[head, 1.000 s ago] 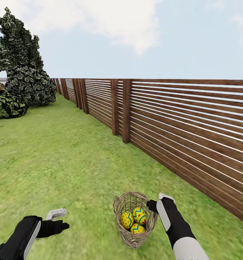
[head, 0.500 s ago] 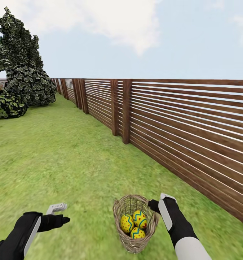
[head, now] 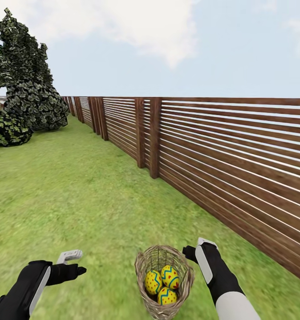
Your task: Take the three Easter eggs out of the wicker basket on the lawn in the garden, then place them on the lawn next to a single tree (choose any tree) so that all three eggs are next to the same tree and none are left in the basket.
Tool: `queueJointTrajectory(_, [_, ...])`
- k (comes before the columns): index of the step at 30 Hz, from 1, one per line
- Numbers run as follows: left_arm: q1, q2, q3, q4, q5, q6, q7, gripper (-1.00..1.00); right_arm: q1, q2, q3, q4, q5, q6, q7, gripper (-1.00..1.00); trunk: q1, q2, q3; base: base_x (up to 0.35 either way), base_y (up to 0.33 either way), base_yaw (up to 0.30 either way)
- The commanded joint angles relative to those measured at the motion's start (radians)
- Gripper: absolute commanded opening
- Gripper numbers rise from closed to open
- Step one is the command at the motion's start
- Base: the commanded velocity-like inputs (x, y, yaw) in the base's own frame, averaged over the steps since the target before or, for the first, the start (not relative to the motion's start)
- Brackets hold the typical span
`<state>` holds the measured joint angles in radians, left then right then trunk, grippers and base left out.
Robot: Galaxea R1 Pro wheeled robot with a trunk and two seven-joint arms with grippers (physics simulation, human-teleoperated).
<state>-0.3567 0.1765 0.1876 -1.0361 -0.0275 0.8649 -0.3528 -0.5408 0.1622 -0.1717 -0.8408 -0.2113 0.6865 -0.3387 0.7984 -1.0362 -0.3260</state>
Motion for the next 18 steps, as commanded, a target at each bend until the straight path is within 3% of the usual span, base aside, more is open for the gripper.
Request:
queueJointTrajectory(1, [-0.001, 0.000, 0.001, -0.001, -0.003, 0.005, -0.005, 1.00, -0.001, 0.001, -0.002, -0.001, -0.011, 0.002, -0.008, 1.00, 0.000, -0.001, -0.001, 0.186, -0.022, 0.000])
queueJointTrajectory(18, [-0.001, 0.000, 0.001, -0.001, -0.003, 0.005, -0.006, 1.00, -0.002, 0.012, 0.002, -0.004, -0.010, 0.030, -0.008, 1.00, 0.000, -0.001, -0.001, 0.027, -0.002, 0.000])
